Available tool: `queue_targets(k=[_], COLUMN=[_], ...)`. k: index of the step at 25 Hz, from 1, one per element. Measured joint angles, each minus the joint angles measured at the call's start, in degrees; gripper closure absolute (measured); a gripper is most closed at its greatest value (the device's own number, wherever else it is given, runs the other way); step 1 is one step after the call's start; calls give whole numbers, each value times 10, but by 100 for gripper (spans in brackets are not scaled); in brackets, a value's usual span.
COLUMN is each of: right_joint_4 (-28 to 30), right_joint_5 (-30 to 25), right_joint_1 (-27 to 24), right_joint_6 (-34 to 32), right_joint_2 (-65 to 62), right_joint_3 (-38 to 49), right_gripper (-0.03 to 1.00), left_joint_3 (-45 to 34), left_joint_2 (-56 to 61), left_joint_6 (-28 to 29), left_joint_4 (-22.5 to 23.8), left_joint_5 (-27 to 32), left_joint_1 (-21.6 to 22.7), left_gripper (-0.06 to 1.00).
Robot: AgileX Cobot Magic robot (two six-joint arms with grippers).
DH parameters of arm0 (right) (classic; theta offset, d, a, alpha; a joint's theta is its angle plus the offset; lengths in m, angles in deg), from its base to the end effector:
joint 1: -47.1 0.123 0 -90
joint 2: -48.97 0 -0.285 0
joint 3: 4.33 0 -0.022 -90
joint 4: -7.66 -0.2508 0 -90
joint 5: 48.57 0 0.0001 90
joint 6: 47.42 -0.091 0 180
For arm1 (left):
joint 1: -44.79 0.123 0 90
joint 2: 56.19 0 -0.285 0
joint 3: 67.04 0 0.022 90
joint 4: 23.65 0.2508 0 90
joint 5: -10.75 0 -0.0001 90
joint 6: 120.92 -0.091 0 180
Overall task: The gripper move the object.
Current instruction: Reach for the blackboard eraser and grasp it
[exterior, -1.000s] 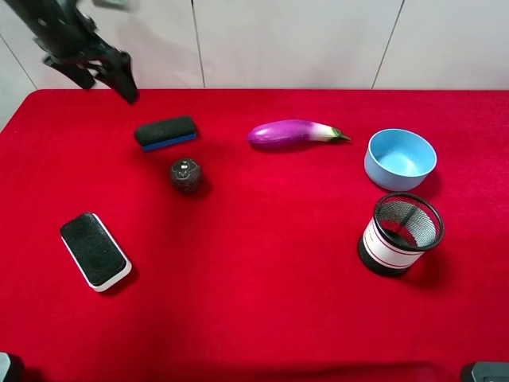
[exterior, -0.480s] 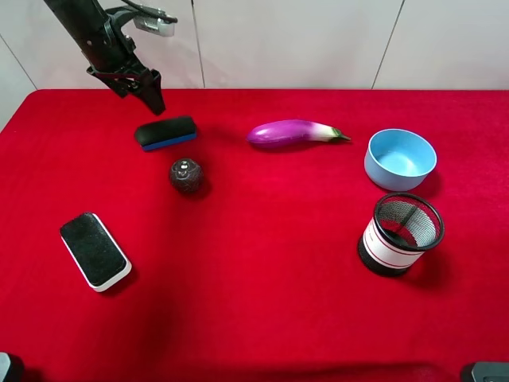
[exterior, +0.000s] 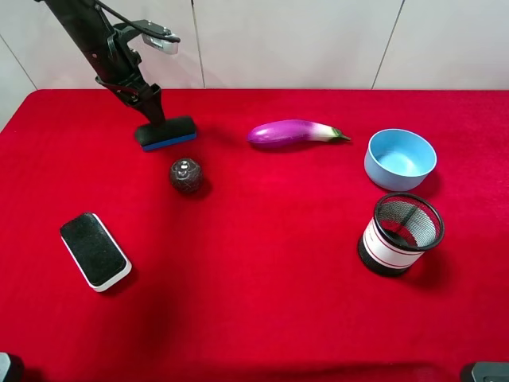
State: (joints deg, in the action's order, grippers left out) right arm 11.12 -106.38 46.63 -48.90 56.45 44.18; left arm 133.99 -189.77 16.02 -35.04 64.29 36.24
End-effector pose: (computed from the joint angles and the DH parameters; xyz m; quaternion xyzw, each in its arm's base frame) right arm -0.0039 -0.0046 0.2819 0.0147 0.8372 -0.0254 0.5461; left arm 0.4516 -0.0825 0.1666 0.3860 0.9105 -0.0467 0.1407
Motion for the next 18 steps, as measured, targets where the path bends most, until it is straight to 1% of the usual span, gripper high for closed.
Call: queue_targets(k=[7, 18], right_joint_4=[0, 0], right_joint_5=[0, 0], right_joint_1=[0, 0], right_joint_6=[0, 0], right_joint_2=[0, 0], right_joint_3=[0, 0], right_gripper=[28, 28], left_joint_3=[0, 0], left_joint_2=[0, 0], left_joint_6=[-5, -7], left_joint_4=[-1, 0], left_joint_5=[0, 11], left_joint_1=[-1, -16], left_gripper=[-2, 0])
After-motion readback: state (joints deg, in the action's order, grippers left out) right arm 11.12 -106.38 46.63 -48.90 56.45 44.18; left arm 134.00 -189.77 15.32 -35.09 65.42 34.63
